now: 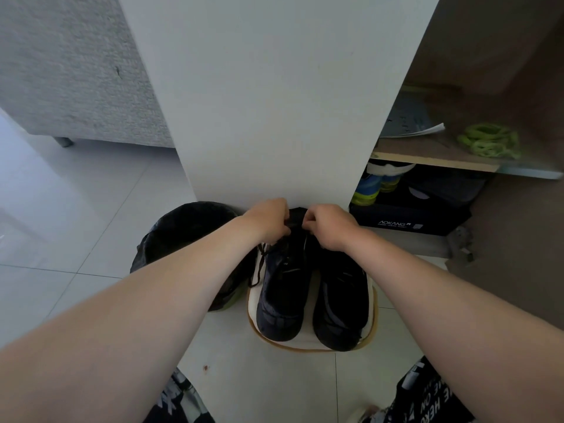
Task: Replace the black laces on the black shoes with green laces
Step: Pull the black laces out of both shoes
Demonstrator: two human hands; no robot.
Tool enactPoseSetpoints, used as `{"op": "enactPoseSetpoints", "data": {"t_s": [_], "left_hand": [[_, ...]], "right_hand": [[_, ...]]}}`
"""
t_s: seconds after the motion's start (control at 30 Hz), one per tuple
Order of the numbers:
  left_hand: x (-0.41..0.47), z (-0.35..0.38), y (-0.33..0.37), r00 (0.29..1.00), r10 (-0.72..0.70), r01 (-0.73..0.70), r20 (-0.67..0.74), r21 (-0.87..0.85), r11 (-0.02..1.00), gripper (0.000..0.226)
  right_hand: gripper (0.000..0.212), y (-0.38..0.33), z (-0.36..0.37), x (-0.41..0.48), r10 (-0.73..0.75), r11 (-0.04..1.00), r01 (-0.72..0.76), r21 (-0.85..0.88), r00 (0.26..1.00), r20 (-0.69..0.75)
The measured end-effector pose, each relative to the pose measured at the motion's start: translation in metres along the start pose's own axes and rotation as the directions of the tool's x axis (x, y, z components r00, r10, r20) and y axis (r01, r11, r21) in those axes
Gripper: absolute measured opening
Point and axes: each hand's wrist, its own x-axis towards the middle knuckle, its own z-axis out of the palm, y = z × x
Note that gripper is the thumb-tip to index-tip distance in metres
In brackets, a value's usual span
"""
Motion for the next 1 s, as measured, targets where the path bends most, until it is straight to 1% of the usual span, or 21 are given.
{"op": "enactPoseSetpoints", "data": {"t_s": [0.03,0.1,0.17,0.23,0.3,0.4,0.5,0.57,0.63,0.7,0.73,0.77,0.83,0.87,0.9,1.0], "left_hand": [[0.0,-0.002,0.0,0.998,-0.041,0.046,0.049,-0.093,0.995,0.022],[-0.003,-0.006,-0.002,0.972,-0.118,0.17,0.203,-0.262,0.95,0.018],[-0.003,-0.006,-0.007,0.933,-0.15,0.262,0.326,-0.33,0.907,0.015],[-0.004,-0.005,-0.013,0.907,-0.15,0.29,0.393,-0.327,0.899,0.012],[-0.005,-0.008,-0.018,0.888,-0.141,0.285,0.439,-0.284,0.915,0.01],[-0.009,-0.016,-0.021,0.855,-0.12,0.26,0.505,-0.217,0.941,0.015],[-0.015,-0.02,-0.024,0.81,-0.118,0.235,0.574,-0.133,0.963,0.018],[-0.018,-0.021,-0.026,0.773,-0.106,0.247,0.625,-0.143,0.958,0.016],[-0.02,-0.02,-0.03,0.751,-0.085,0.278,0.655,-0.198,0.94,0.013],[-0.019,-0.017,-0.032,0.755,-0.097,0.309,0.649,-0.22,0.925,0.015],[-0.016,-0.014,-0.032,0.776,-0.114,0.304,0.62,-0.209,0.93,0.018],[-0.013,-0.01,-0.032,0.823,-0.122,0.278,0.555,-0.206,0.938,0.02],[-0.005,-0.002,-0.032,0.945,-0.099,0.185,0.313,-0.258,0.948,0.021],[-0.002,0.001,-0.031,0.977,-0.082,0.139,0.198,-0.293,0.946,0.021],[-0.001,0.003,-0.03,0.99,-0.054,0.091,0.128,-0.303,0.949,0.019],[0.001,0.008,-0.024,0.998,0.004,0.013,0.06,-0.271,0.963,0.015]], "right_hand": [[0.017,0.001,0.0,0.001,0.0,1.0,0.0,0.005,1.0,0.0],[0.013,0.004,0.0,0.002,-0.019,1.0,0.019,-0.001,1.0,-0.011],[0.018,0.003,0.0,0.002,-0.069,0.997,0.069,0.031,0.998,-0.014],[0.031,-0.002,-0.001,0.0,-0.143,0.989,0.143,0.035,0.99,-0.002],[0.038,-0.01,-0.001,-0.002,-0.219,0.976,0.219,-0.008,0.976,0.012],[0.027,-0.018,0.003,-0.002,-0.295,0.948,0.293,-0.123,0.955,0.003],[0.019,-0.024,0.002,0.001,-0.304,0.927,0.284,-0.245,0.951,-0.048],[0.017,-0.026,0.001,0.001,-0.296,0.917,0.264,-0.3,0.953,-0.067],[0.015,-0.026,0.002,0.002,-0.28,0.912,0.248,-0.326,0.959,-0.055],[0.016,-0.027,0.002,0.002,-0.266,0.916,0.242,-0.321,0.963,-0.033],[0.016,-0.028,0.002,0.003,-0.263,0.917,0.241,-0.318,0.964,-0.026],[0.017,-0.029,0.002,0.003,-0.262,0.917,0.242,-0.317,0.965,-0.023],[0.017,-0.031,0.003,0.002,-0.262,0.917,0.243,-0.315,0.965,-0.02],[0.017,-0.032,0.004,0.001,-0.258,0.92,0.24,-0.31,0.966,-0.02],[0.017,-0.032,0.004,-0.001,-0.252,0.924,0.234,-0.303,0.968,-0.021],[0.016,-0.029,0.001,-0.003,-0.222,0.939,0.204,-0.275,0.974,-0.035]]}}
